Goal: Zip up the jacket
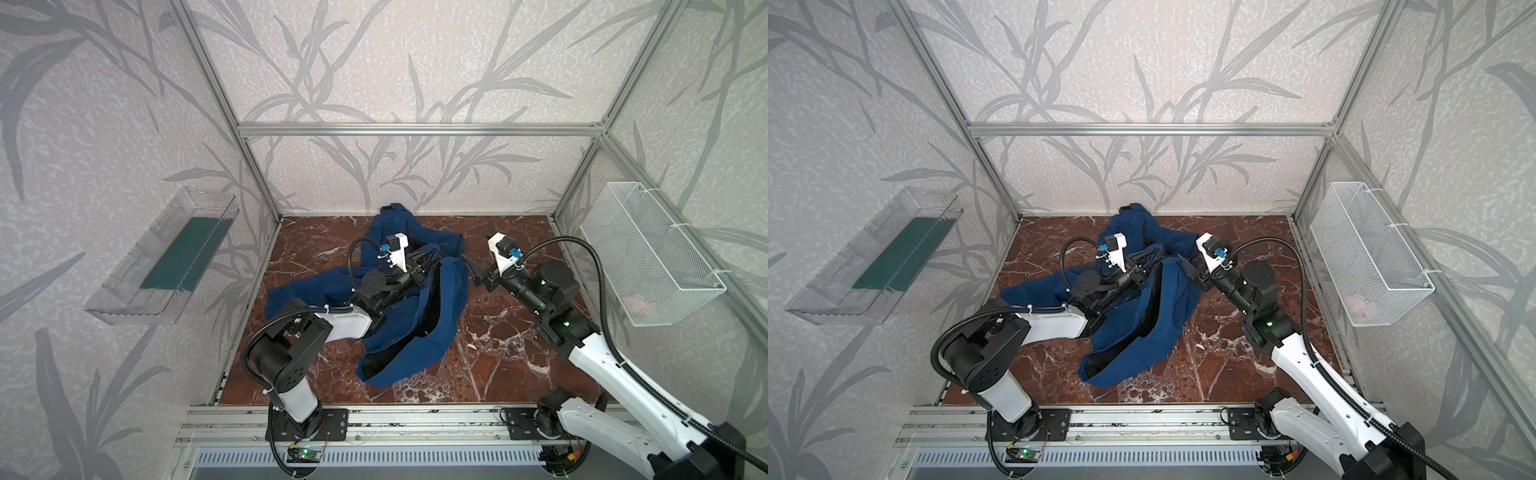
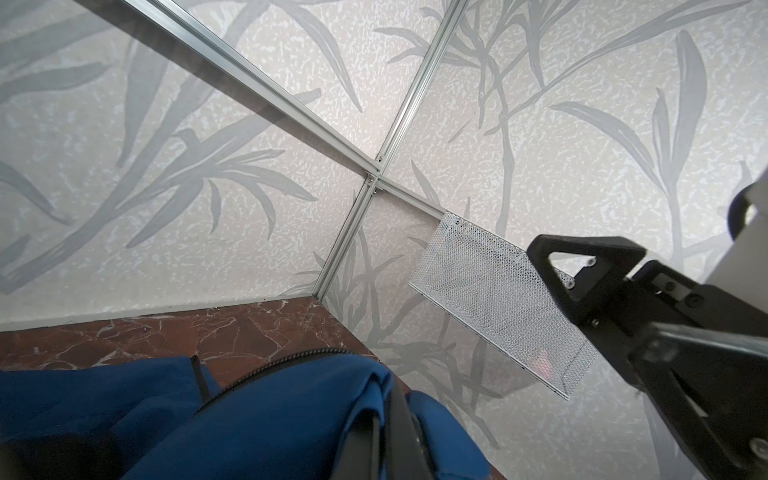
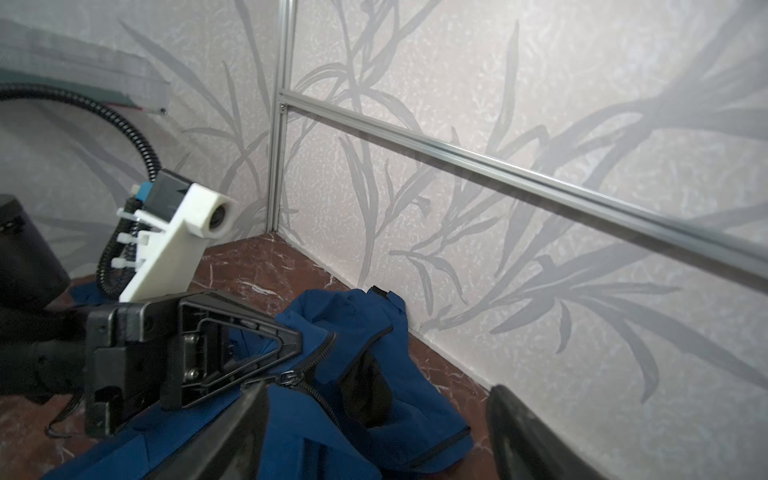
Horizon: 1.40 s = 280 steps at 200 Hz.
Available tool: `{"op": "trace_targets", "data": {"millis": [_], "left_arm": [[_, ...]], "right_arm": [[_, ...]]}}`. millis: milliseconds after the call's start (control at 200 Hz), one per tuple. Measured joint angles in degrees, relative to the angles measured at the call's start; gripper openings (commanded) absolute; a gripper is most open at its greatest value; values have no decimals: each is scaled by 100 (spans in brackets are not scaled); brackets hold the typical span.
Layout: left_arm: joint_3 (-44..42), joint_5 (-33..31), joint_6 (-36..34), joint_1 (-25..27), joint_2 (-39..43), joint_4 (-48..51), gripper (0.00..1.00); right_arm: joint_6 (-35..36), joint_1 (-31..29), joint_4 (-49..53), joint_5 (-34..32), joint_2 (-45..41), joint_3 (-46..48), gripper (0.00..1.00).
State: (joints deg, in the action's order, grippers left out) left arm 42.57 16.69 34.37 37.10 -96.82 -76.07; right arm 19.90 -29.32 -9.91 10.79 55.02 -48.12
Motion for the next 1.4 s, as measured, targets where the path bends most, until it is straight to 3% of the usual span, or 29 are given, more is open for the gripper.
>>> {"op": "trace_targets", "data": {"millis": [145, 305, 460, 540, 765, 910, 1190, 1400], "left_arm": [[0, 48, 291, -15, 107, 278, 0], [2, 170, 549, -46, 437, 756, 0], [2, 280, 824, -55, 586, 975, 0], [2, 302, 929, -79, 586, 1034, 0], [2, 337, 1069, -92, 654, 1169, 0], [2, 341, 1088, -120, 715, 1182, 0], [0, 341, 1088, -144, 750, 1189, 0], [-31, 339, 1088, -157, 807, 1226, 0]], "right_arm": [[1314, -369, 1357, 22, 372, -874, 81], [2100, -470, 2127, -33, 671, -1362, 77], [2658, -651, 2507, -223, 981, -1672, 60], [2765, -730, 2625, -232, 1088, -1753, 55], [2905, -1043, 2892, -323, 1392, -2127, 55], [2900, -1213, 2785, -592, 1558, -2122, 62], [2828, -1342, 2400, -1147, 1969, -2114, 62], [2811, -1362, 2299, -1239, 2114, -2114, 54]]}}
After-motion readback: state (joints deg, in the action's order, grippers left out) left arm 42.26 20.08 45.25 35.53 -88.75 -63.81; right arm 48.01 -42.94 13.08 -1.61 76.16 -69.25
